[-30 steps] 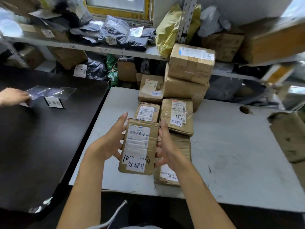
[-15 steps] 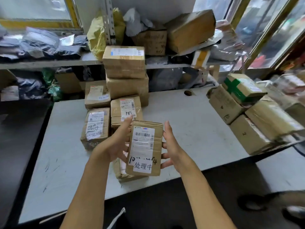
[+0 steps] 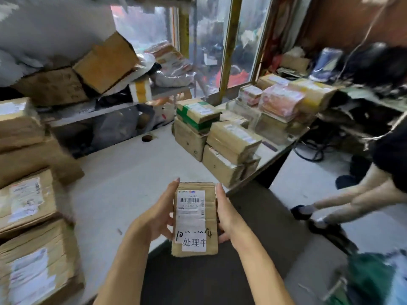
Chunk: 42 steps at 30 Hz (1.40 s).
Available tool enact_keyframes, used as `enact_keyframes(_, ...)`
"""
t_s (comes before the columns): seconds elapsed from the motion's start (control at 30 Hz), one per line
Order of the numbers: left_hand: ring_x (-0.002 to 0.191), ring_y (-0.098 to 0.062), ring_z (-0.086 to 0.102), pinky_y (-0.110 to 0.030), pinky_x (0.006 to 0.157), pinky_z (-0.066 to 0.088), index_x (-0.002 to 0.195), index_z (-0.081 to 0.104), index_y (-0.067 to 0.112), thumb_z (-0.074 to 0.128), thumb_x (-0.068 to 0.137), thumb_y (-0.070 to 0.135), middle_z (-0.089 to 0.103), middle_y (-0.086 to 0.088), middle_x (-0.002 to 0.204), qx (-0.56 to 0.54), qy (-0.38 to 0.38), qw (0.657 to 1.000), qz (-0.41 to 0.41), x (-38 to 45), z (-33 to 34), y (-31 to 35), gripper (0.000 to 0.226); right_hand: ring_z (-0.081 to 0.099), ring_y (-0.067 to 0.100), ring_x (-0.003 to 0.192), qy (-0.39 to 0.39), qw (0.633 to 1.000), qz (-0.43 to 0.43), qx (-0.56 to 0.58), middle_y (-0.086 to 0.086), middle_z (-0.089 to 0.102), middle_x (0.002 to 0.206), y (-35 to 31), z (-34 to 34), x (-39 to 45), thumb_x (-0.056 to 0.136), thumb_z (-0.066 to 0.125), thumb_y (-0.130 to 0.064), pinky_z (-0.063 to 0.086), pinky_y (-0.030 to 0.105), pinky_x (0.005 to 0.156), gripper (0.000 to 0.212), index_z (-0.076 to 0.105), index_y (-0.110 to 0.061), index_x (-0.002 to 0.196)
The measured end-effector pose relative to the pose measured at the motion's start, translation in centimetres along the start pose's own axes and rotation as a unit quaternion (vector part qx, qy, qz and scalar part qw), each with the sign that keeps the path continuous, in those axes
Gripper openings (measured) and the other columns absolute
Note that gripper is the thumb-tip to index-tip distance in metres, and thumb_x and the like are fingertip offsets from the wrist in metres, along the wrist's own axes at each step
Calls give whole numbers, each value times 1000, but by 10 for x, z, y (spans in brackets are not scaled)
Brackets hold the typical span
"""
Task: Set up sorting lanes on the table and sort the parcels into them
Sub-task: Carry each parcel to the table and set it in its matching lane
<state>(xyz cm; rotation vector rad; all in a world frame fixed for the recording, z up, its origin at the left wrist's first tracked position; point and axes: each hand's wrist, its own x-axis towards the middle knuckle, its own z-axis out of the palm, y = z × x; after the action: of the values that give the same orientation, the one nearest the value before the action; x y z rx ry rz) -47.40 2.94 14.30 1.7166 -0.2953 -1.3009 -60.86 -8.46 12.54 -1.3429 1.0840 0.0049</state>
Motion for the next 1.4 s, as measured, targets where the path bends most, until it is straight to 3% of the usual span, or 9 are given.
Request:
enact_keyframes(0.17,109,-40,64,-68,92,49,106,71,32,22,87,83,68,-14,119,38,-75,996,-20,43,95,37,73,65,21,111,81,996,9,44,-6,68,127,16,-102,1,45,16,-113,56,48,86,116,54,-49,135)
enact_keyframes(0.27,106,-38,67,-68,91,50,94,78,34,23,87,83,76,-8,103,62,-112,992,-19,68,143,57,74,63,9,87,120,991,5,59,-14,70,98,20,-152,0,85,16,-90,51,35,68,62,64,-52,94)
enact_keyframes(0.37,107,-38,66,-68,90,50,94,79,35,24,84,86,75,-7,108,80,-140,987,-21,98,184,77,75,60,1,79,145,987,-20,58,-27,66,79,21,-197,9,95,15,-79,48,34,69,58,64,-64,69)
enact_keyframes(0.47,107,-38,66,-61,82,55,89,79,44,22,86,85,73,-7,114,100,-162,982,-15,133,216,99,70,58,4,81,163,983,-10,79,-18,66,89,22,-237,42,93,16,-81,48,35,70,55,63,-51,89)
enact_keyframes(0.63,111,-40,64,-67,87,52,100,77,37,23,87,85,70,-11,119,80,-170,982,-4,213,255,146,73,60,20,98,156,986,10,57,-4,69,121,-5,-303,115,71,11,-101,51,51,83,96,56,-45,135)
enact_keyframes(0.83,122,-46,55,-73,91,46,110,69,34,26,81,90,61,-14,130,45,-155,987,-3,286,286,214,77,63,27,116,161,986,4,-29,-2,69,127,-72,-366,182,58,8,-107,54,52,86,111,56,-44,136)
enact_keyframes(1.0,119,-46,56,-70,97,45,110,67,26,19,91,80,63,-13,115,27,-84,996,-11,323,306,255,75,66,21,113,128,988,-31,-77,-4,74,118,-119,-398,231,79,7,-95,50,54,104,84,68,-50,116)
enact_keyframes(1.2,115,-42,59,-70,100,42,123,62,27,13,92,79,65,-19,121,-62,24,997,-43,388,318,273,78,62,22,117,64,983,-35,-166,-3,70,125,-151,-416,345,46,2,-111,46,54,107,89,66,-68,90)
enact_keyframes(1.4,106,-37,61,-68,104,39,121,67,19,11,90,81,68,-18,112,-208,130,964,-104,449,313,287,89,53,23,133,-47,972,-33,-229,-1,61,141,-198,-415,420,87,6,-88,37,53,116,85,64,-43,130)
